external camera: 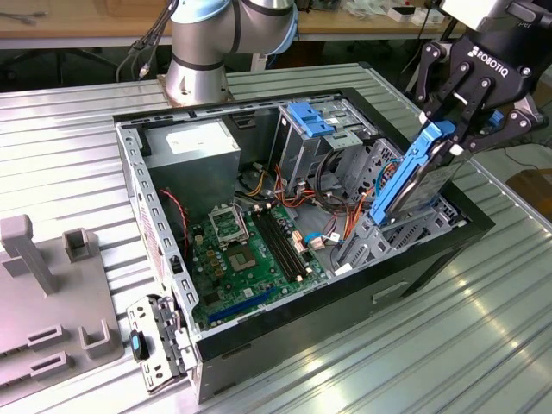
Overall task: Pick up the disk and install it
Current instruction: 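Insert the disk into the insertion slot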
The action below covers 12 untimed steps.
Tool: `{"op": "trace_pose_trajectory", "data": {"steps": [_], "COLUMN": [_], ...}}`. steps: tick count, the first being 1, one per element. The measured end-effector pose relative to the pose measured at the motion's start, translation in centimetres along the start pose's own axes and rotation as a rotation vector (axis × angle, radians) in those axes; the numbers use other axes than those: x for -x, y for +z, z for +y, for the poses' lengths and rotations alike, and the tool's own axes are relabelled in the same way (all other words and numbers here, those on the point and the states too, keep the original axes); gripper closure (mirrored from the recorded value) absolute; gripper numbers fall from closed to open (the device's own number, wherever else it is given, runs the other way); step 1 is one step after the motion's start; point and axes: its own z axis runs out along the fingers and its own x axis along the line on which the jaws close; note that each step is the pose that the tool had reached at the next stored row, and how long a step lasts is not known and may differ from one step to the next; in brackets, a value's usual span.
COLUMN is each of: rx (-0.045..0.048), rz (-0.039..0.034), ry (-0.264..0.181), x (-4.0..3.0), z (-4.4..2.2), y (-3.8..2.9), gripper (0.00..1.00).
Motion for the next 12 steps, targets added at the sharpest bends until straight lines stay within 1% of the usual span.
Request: {"op": "trace_pose_trajectory", "data": {"steps": [2,6,8,10,12], "rx": [0.0000,0.0000,0.0001,0.0002,0.0002], "rz": [-0.0001,-0.0010,-0.0011,-0.0080,-0.0086], "ry": [0.000,0.000,0.000,0.000,0.001], "x": [0.00,0.00,-0.01,-0.01,-0.01], "z": [0.03,0.05,0.05,0.05,0.05], "y": [0.04,0.51,0.56,0.59,0.60], "gripper": [0.63,0.63,0.63,0.63,0.63]}}
